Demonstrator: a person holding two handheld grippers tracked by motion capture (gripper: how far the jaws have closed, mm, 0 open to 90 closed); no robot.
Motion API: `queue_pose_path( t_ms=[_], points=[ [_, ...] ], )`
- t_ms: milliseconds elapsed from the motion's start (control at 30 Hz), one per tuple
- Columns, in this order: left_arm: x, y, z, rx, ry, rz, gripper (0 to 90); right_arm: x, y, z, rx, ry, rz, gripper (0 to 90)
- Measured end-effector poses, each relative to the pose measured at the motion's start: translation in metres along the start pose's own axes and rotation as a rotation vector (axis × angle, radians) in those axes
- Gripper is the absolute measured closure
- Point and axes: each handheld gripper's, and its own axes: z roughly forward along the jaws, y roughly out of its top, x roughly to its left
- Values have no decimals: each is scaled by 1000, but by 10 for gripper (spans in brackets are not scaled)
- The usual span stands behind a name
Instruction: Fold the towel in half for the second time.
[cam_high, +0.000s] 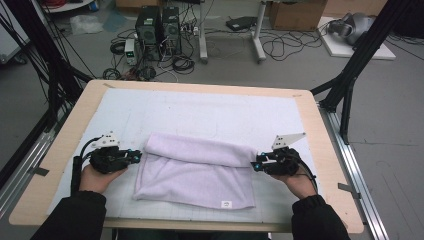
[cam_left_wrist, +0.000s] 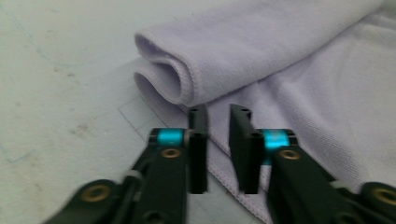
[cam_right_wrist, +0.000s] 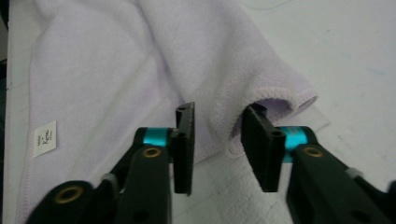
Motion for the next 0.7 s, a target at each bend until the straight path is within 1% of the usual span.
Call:
queue_pose_path(
  t_ms=[33, 67, 133, 200, 233, 267, 333, 400, 433, 467, 500, 533, 567, 600, 633, 667, 700],
  points=[
    [0, 4, 1, 3, -3, -3, 609, 0, 2, -2, -15, -24, 4, 525],
    [2, 11, 3, 2, -4, -2, 574, -3, 5, -3, -22, -28, 16, 494],
    [6, 23, 7, 2, -6, -15, 491, -9, 13, -3, -41, -46, 22, 431],
    [9, 36, 11, 4, -8, -10, 454, -17, 22, -1, -46, -39, 52, 377],
    [10, 42, 15, 7, -10, -12, 426, -21, 27, 1, -42, -47, 54, 354],
    [12, 47, 18, 7, -10, -19, 403, -23, 31, 2, -40, -62, 55, 349],
    [18, 53, 24, 2, -4, -28, 398, -29, 36, 4, -52, -59, 68, 348],
    [23, 57, 32, 15, 3, -45, 392, -34, 37, 11, -54, -44, 79, 346],
    [25, 57, 36, 22, 2, -55, 396, -35, 36, 16, -42, -26, 89, 339],
    [28, 57, 41, 42, 0, -72, 405, -36, 35, 21, -23, -7, 95, 340],
    [30, 56, 45, 58, -10, -81, 409, -36, 34, 27, -8, 2, 95, 348],
    [31, 55, 48, 69, -19, -84, 454, -36, 34, 31, 1, 22, 94, 378],
    [32, 54, 50, 84, -21, -70, 555, -36, 32, 34, 3, 59, 103, 446],
    [31, 53, 50, 90, -23, -45, 686, -35, 32, 37, 7, 82, 93, 533],
    [30, 52, 50, 87, -35, -31, 786, -32, 31, 39, 17, 81, 74, 624],
    [28, 52, 49, 82, -33, -25, 845, -30, 31, 40, 28, 97, 53, 733],
    [26, 53, 48, 82, -26, -16, 858, -26, 31, 40, 39, 102, 30, 816]
  ],
)
